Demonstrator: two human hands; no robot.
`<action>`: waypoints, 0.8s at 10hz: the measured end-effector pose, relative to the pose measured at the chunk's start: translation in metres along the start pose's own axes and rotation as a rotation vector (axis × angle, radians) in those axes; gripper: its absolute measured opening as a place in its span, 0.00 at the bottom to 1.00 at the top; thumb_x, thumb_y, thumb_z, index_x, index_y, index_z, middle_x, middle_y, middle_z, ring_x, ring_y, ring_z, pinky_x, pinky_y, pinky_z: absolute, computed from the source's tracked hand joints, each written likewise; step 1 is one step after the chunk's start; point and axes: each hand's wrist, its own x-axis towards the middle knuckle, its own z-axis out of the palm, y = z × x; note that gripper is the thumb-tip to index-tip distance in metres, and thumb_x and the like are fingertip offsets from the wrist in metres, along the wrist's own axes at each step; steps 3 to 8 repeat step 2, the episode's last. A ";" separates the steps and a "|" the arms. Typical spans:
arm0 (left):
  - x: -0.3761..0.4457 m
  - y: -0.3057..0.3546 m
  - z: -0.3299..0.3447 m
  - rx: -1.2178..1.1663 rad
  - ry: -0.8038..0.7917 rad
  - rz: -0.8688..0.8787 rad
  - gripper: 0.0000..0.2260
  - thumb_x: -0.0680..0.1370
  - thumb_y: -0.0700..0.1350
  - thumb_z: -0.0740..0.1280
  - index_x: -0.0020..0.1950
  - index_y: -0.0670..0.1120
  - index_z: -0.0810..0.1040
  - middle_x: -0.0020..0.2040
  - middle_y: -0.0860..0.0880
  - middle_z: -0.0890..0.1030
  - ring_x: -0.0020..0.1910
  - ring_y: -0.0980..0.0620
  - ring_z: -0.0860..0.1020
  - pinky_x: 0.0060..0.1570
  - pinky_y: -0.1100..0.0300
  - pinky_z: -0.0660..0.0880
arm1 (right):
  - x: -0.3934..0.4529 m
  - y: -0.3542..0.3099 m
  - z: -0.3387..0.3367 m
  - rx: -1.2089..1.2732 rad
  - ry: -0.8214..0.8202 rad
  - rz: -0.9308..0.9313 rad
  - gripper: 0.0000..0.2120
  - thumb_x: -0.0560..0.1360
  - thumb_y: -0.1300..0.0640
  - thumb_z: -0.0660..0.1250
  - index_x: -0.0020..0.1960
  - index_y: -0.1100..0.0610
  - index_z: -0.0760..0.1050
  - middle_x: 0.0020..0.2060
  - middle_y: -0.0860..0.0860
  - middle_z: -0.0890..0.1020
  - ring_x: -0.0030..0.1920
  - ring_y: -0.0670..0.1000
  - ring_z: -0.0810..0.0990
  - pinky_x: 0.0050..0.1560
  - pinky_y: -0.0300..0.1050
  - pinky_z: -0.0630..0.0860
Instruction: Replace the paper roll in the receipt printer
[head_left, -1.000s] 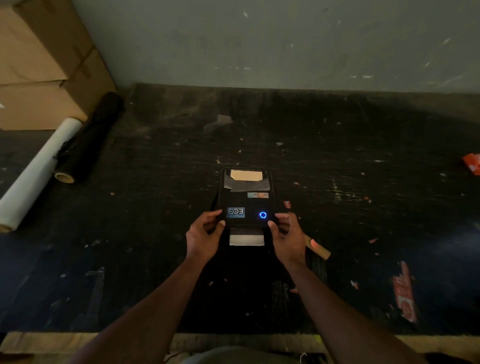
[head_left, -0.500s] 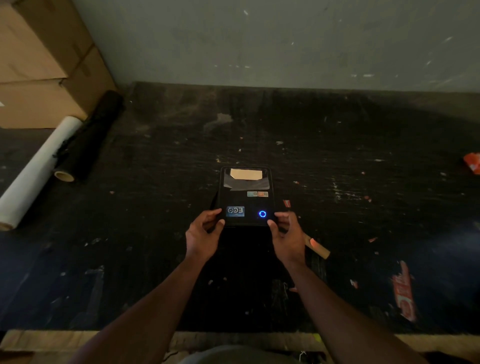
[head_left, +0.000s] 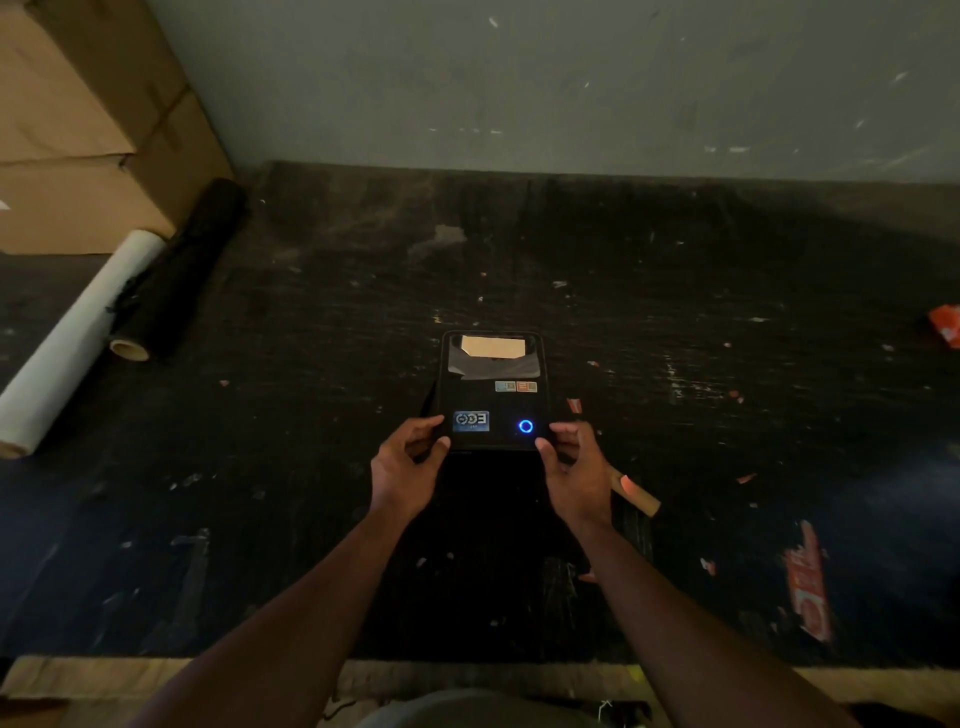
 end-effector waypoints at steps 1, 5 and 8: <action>0.002 0.000 -0.011 0.032 -0.081 0.005 0.19 0.79 0.46 0.73 0.65 0.65 0.77 0.55 0.63 0.82 0.51 0.67 0.82 0.46 0.70 0.78 | 0.004 -0.006 -0.010 -0.039 -0.074 0.014 0.15 0.79 0.59 0.72 0.65 0.53 0.76 0.57 0.46 0.82 0.57 0.44 0.81 0.52 0.34 0.76; -0.013 -0.039 -0.032 0.048 -0.053 -0.015 0.21 0.79 0.40 0.73 0.66 0.61 0.78 0.51 0.57 0.87 0.51 0.62 0.85 0.51 0.61 0.81 | -0.012 0.016 -0.035 -0.078 -0.107 0.076 0.15 0.81 0.64 0.68 0.66 0.54 0.76 0.53 0.50 0.84 0.53 0.47 0.84 0.49 0.39 0.79; -0.013 -0.039 -0.032 0.048 -0.053 -0.015 0.21 0.79 0.40 0.73 0.66 0.61 0.78 0.51 0.57 0.87 0.51 0.62 0.85 0.51 0.61 0.81 | -0.012 0.016 -0.035 -0.078 -0.107 0.076 0.15 0.81 0.64 0.68 0.66 0.54 0.76 0.53 0.50 0.84 0.53 0.47 0.84 0.49 0.39 0.79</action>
